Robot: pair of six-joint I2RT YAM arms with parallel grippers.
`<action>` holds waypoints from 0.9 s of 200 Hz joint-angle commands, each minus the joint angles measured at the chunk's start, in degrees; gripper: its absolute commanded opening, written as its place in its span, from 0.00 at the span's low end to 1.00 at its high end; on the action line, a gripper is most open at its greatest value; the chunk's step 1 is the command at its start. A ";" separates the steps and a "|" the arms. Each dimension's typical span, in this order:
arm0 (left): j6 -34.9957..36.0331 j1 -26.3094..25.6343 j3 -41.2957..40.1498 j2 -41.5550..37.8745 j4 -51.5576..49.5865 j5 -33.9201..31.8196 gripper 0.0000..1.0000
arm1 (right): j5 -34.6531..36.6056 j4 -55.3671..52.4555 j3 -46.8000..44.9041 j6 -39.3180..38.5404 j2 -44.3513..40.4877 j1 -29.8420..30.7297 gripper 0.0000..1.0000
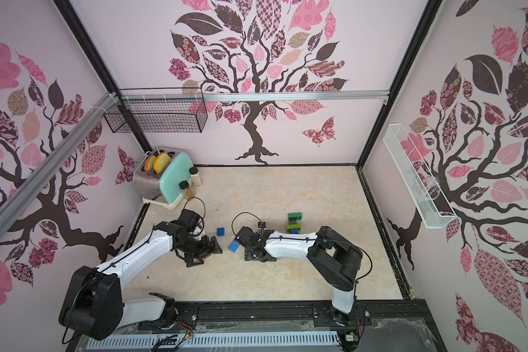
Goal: Assemble the letter f with lego
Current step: Adjust the lego brick at the center of the board.
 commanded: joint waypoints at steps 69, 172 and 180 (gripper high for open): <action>2.22 0.31 2.84 2.18 -1.48 0.45 0.92 | 5.35 -2.28 4.58 6.83 3.58 2.19 0.83; 2.41 -0.51 2.90 2.21 -1.88 0.41 0.91 | 10.86 -5.25 5.68 10.27 5.54 3.56 0.79; 2.41 -0.56 2.90 2.10 -1.92 0.37 0.91 | 11.02 -5.12 5.59 10.44 5.53 3.55 0.79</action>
